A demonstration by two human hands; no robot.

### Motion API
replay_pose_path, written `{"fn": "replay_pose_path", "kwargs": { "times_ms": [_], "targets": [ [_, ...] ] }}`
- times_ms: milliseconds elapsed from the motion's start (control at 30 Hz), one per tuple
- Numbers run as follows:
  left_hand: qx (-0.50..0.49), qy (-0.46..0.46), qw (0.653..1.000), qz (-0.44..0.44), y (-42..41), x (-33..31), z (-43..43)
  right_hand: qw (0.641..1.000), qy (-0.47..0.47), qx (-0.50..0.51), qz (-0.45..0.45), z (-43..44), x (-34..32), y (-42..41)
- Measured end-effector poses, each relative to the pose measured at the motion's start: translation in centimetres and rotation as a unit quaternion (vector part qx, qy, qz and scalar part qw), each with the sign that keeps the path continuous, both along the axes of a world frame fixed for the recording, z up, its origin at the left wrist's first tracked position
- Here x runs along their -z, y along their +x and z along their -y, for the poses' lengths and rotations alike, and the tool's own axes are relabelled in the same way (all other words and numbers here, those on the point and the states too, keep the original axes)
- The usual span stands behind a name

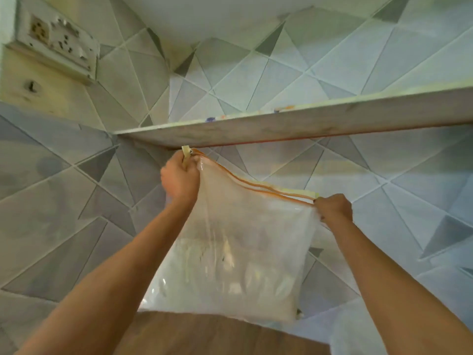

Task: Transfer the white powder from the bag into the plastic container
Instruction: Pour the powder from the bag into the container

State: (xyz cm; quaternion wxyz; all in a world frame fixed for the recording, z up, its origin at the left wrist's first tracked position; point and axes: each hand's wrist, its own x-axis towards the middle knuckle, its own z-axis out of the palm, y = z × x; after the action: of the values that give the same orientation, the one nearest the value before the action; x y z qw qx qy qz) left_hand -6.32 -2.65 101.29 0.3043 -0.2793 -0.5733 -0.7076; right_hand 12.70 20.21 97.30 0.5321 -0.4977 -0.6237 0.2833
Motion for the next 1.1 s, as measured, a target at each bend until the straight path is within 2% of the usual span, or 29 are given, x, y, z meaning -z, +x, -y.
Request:
{"fn": "replay_pose_path", "kwargs": {
  "times_ms": [133,300,433,500,567,633,667,700,733,800,833,967,1033,1100],
  "targets": [
    [0.013,0.04,0.999,-0.001,0.5,-4.5,-1.8,0.999,0.033,0.038,-0.012,1.9,-3.3,3.1],
    [0.04,0.057,0.994,-0.08,2.0,-7.3,-4.2,0.991,0.057,0.117,-0.023,3.7,-4.6,8.2],
    [0.082,0.078,0.986,-0.121,4.0,-8.3,-5.3,0.991,0.046,0.122,-0.034,4.8,-4.4,11.2],
    [0.108,0.091,0.982,-0.127,4.8,-8.5,-5.7,0.99,0.025,0.141,0.005,6.1,-4.7,12.2],
    [0.127,0.105,0.977,-0.133,5.4,-8.8,-5.8,0.973,0.028,0.212,0.086,8.0,-5.6,12.5],
    [0.139,0.116,0.972,-0.148,6.0,-9.1,-5.9,0.943,0.084,0.281,0.156,10.3,-7.0,11.6],
    [0.142,0.114,0.972,-0.152,6.4,-9.2,-5.8,0.936,0.135,0.277,0.171,11.5,-7.8,10.7],
    [0.142,0.109,0.972,-0.153,6.8,-9.3,-5.7,0.942,0.183,0.228,0.162,12.4,-8.7,9.4],
    [0.142,0.104,0.972,-0.155,7.2,-9.4,-5.5,0.959,0.216,0.133,0.124,13.2,-9.6,8.0],
    [0.138,0.096,0.972,-0.161,7.6,-9.4,-5.3,0.97,0.221,-0.087,0.055,14.6,-11.1,4.8],
    [0.138,0.093,0.973,-0.159,7.5,-9.4,-5.2,0.965,0.208,-0.151,0.045,15.1,-11.5,3.5],
    [0.152,0.095,0.973,-0.149,6.9,-9.6,-4.6,0.954,0.198,-0.216,0.059,15.9,-11.4,0.6],
    [0.163,0.088,0.969,-0.161,6.7,-9.4,-4.3,0.952,0.208,-0.225,0.009,15.9,-11.0,-0.2],
    [0.184,0.079,0.967,-0.158,6.0,-9.1,-4.4,0.953,0.235,-0.186,-0.034,15.6,-10.7,-1.2]
  ]
}}
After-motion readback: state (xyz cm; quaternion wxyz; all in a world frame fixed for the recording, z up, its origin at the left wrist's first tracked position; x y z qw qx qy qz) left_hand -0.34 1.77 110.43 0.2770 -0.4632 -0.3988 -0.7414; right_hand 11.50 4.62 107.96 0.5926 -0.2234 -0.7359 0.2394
